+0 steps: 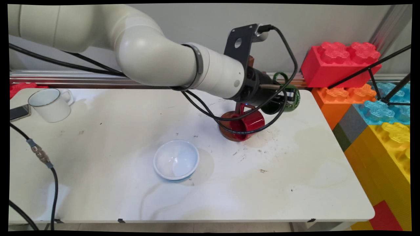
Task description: Place the picked object on the table
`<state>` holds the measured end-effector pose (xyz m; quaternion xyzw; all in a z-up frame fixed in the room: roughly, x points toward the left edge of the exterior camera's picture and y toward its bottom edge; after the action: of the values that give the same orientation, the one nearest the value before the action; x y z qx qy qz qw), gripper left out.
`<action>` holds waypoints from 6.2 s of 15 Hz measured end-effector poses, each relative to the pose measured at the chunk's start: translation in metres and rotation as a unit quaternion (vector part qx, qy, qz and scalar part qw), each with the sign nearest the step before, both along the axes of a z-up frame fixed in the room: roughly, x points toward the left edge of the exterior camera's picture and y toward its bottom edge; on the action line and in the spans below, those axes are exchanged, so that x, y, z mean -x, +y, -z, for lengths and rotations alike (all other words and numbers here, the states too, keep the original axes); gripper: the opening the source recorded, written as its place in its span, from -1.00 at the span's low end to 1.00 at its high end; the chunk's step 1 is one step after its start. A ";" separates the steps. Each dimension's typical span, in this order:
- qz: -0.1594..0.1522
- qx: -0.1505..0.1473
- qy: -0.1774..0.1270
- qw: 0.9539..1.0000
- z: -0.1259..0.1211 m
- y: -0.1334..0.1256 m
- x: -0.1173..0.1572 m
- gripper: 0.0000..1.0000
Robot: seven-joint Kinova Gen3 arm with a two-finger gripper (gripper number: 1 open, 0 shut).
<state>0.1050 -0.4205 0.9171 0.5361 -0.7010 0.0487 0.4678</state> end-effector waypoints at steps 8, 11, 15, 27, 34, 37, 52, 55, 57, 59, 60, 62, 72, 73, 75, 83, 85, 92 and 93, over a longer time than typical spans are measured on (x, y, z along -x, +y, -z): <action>0.040 -0.013 0.003 0.999 -0.019 0.020 0.010 -1.00; 0.060 -0.019 -0.013 0.998 -0.029 0.030 0.007 -1.00; 0.111 -0.021 -0.075 0.991 -0.052 0.038 -0.007 -1.00; 0.210 -0.024 -0.263 0.941 -0.093 0.036 -0.041 -1.00; 0.242 -0.032 -0.362 0.900 -0.102 0.032 -0.069 -1.00; 0.254 -0.029 -0.401 0.879 -0.103 0.022 -0.083 -1.00; 0.300 -0.038 -0.511 0.805 -0.036 -0.046 -0.170 -1.00; 0.312 -0.051 -0.506 0.802 -0.013 -0.053 -0.175 -1.00; 0.318 -0.057 -0.502 0.802 0.000 -0.057 -0.177 -1.00; 0.322 -0.062 -0.498 0.802 0.012 -0.061 -0.177 -1.00; 0.324 -0.063 -0.497 0.803 0.017 -0.062 -0.177 -1.00; 0.326 -0.066 -0.493 0.804 0.028 -0.066 -0.176 -1.00; 0.328 -0.069 -0.480 0.810 0.065 -0.077 -0.168 -1.00; 0.328 -0.070 -0.479 0.811 0.068 -0.078 -0.167 -1.00; 0.327 -0.070 -0.477 0.813 0.074 -0.079 -0.166 -1.00; 0.325 -0.071 -0.472 0.817 0.088 -0.082 -0.166 -1.00; 0.325 -0.071 -0.471 0.817 0.091 -0.081 -0.167 -1.00; 0.326 -0.071 -0.470 0.818 0.097 -0.081 -0.167 -1.00; 0.326 -0.071 -0.470 0.817 0.097 -0.081 -0.168 -1.00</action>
<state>0.2727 -0.5013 0.8200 0.2199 -0.9709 0.0894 0.0311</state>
